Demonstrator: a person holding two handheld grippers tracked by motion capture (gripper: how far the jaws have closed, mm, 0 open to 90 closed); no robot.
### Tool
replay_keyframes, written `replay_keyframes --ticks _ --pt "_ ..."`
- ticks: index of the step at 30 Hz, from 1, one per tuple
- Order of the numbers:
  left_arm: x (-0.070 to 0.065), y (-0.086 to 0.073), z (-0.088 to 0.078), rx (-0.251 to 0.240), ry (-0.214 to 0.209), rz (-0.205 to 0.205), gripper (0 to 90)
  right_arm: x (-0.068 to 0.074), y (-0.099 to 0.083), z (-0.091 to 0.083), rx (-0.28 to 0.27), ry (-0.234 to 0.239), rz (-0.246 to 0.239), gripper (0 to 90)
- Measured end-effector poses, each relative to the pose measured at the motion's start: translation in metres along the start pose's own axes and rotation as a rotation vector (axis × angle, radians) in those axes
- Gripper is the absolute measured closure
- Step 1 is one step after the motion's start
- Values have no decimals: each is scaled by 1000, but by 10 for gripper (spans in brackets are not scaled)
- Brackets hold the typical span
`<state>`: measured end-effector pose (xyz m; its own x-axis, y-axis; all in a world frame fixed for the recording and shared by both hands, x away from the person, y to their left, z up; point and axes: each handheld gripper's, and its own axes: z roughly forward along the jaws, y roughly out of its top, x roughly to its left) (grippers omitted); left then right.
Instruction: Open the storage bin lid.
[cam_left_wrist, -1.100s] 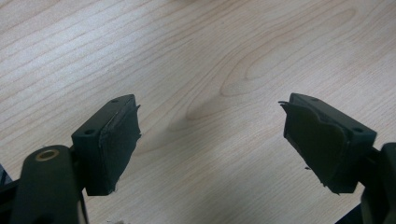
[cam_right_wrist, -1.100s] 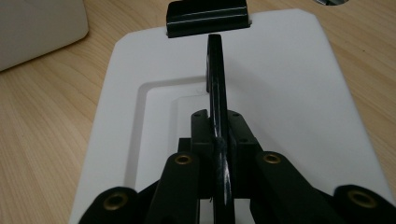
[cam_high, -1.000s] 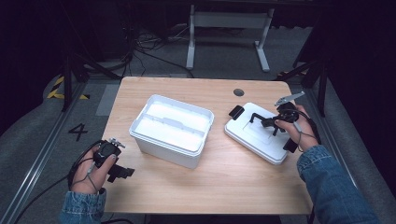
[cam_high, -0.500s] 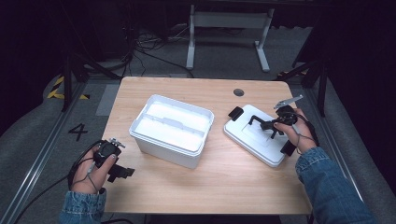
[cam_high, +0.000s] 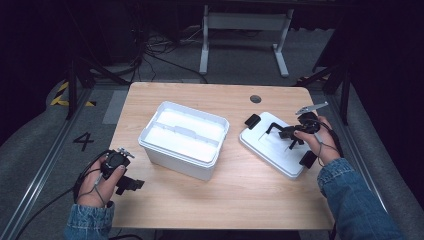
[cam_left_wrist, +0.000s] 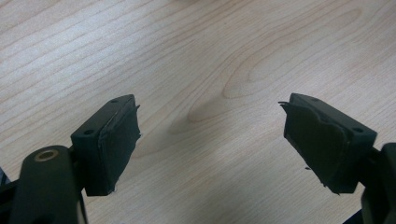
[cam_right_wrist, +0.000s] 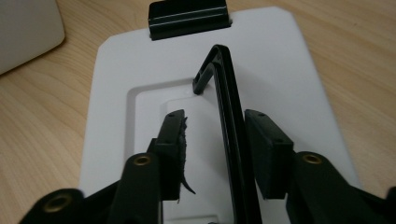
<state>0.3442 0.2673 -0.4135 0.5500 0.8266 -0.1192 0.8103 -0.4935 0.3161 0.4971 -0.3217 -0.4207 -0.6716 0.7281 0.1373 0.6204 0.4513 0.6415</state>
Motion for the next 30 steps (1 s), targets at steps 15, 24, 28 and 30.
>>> replay_keyframes --ticks 15,24,28,30 --pt "-2 2 1 -5 5 11 188 46 8 -43 -118 16 -89 521" --pt "-3 1 0 -8 4 7 186 94 2 -58 -112 99 -148 522" --pt "-4 1 0 -4 4 3 186 107 -1 -59 -97 116 -156 521" --pt "-3 1 0 -10 2 1 186 113 -3 -58 -95 123 -162 517"
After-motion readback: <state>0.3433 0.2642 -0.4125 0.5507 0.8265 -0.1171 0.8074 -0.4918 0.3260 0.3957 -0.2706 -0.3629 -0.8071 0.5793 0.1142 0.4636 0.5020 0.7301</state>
